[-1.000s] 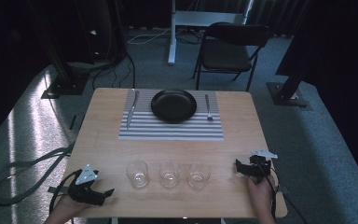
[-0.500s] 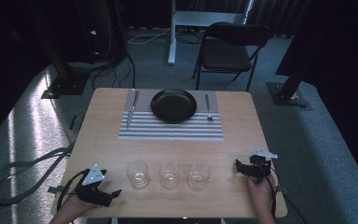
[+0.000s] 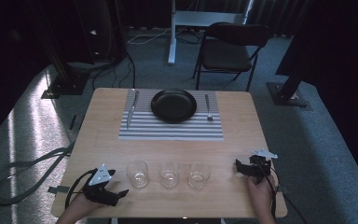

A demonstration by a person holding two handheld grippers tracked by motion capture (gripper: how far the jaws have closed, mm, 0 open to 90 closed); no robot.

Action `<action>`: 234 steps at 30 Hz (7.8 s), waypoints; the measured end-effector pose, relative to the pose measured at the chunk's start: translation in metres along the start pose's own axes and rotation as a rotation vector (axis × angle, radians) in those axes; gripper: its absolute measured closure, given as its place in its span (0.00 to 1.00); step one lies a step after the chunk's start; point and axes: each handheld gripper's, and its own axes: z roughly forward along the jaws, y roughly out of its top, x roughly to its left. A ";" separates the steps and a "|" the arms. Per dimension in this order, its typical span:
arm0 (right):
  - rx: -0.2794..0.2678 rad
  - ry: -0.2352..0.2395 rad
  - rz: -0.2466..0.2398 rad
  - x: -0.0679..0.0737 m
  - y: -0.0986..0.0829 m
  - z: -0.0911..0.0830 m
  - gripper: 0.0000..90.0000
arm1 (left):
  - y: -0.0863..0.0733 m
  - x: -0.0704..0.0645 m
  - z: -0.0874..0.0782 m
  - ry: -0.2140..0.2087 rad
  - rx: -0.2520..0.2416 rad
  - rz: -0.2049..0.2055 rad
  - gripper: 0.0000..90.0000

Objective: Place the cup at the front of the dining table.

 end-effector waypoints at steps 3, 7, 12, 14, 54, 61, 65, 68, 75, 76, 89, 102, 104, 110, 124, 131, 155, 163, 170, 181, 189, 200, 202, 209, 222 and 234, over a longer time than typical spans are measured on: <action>0.000 0.000 0.000 0.000 0.000 0.000 0.14 | 0.002 -0.003 0.003 -0.010 0.000 0.010 0.07; 0.000 0.000 0.000 0.000 0.000 0.000 0.14 | 0.005 -0.004 0.006 -0.011 -0.002 0.017 0.07; 0.000 0.000 0.000 0.000 0.000 0.000 0.14 | 0.009 -0.006 0.010 -0.029 -0.013 0.020 0.07; 0.000 0.000 0.000 0.000 0.000 0.000 0.14 | 0.010 -0.007 0.011 -0.028 -0.014 0.025 0.07; 0.000 0.000 0.000 0.000 0.000 0.000 0.14 | 0.027 -0.017 0.038 -0.033 -0.124 0.019 0.07; 0.000 0.000 0.000 0.000 0.000 0.000 0.14 | 0.027 -0.020 0.038 0.016 -0.187 0.030 0.15; 0.000 0.000 0.000 0.000 0.000 0.000 0.14 | 0.027 -0.020 0.039 0.013 -0.211 0.014 0.17; 0.000 0.000 0.000 0.000 0.000 0.000 0.14 | 0.026 -0.020 0.040 0.019 -0.231 -0.003 0.18; 0.000 0.000 0.000 0.000 0.000 0.000 0.14 | 0.025 -0.023 0.041 0.041 -0.251 -0.048 0.21; 0.000 0.000 0.000 0.000 0.000 0.000 0.14 | 0.025 -0.023 0.041 0.041 -0.251 -0.048 0.21; 0.000 0.000 0.000 0.000 0.000 0.000 0.14 | 0.028 -0.030 0.043 0.091 -0.232 -0.058 0.22; 0.000 0.000 0.000 0.000 0.000 0.000 0.14 | 0.034 -0.033 0.042 0.083 -0.212 -0.043 0.22; 0.000 0.000 0.000 0.000 0.000 0.000 0.14 | 0.034 -0.032 0.041 0.084 -0.210 -0.044 0.22; 0.000 0.000 0.000 0.000 0.000 0.000 0.14 | 0.037 -0.031 0.037 0.079 -0.216 -0.051 0.22; 0.000 0.000 0.000 0.000 0.000 0.000 0.14 | 0.042 -0.026 0.037 0.096 -0.210 -0.062 0.22; 0.000 0.000 0.000 0.000 0.000 0.000 0.14 | 0.043 -0.023 0.040 0.090 -0.199 -0.075 0.22; 0.000 0.000 0.000 0.000 0.000 0.000 0.14 | 0.051 -0.006 0.050 0.112 -0.180 -0.105 0.22; 0.000 0.000 0.000 0.000 0.000 0.000 0.14 | 0.055 0.000 0.052 0.122 -0.186 -0.119 0.22; 0.000 0.000 -0.001 0.000 0.000 0.000 0.14 | 0.058 0.002 0.056 0.118 -0.179 -0.121 0.22; 0.000 0.000 0.000 0.000 0.000 0.000 0.14 | 0.069 0.005 0.062 0.131 -0.182 -0.119 0.22; 0.000 0.000 0.000 0.000 0.000 0.000 0.14 | 0.077 0.011 0.065 0.142 -0.183 -0.136 0.22; -0.001 0.000 0.000 0.000 0.000 0.000 0.14 | 0.084 0.017 0.072 0.163 -0.182 -0.156 0.22; -0.001 0.000 0.000 0.000 0.000 0.000 0.14 | 0.086 0.019 0.073 0.166 -0.185 -0.164 0.22; 0.000 0.000 0.000 0.000 0.000 0.000 0.14 | 0.092 0.026 0.073 0.187 -0.192 -0.184 0.22; -0.001 0.000 -0.002 0.000 0.000 0.000 0.14 | 0.105 0.035 0.074 0.201 -0.206 -0.195 0.22; 0.000 0.000 -0.002 0.000 0.000 0.000 0.14 | 0.116 0.045 0.078 0.228 -0.216 -0.209 0.22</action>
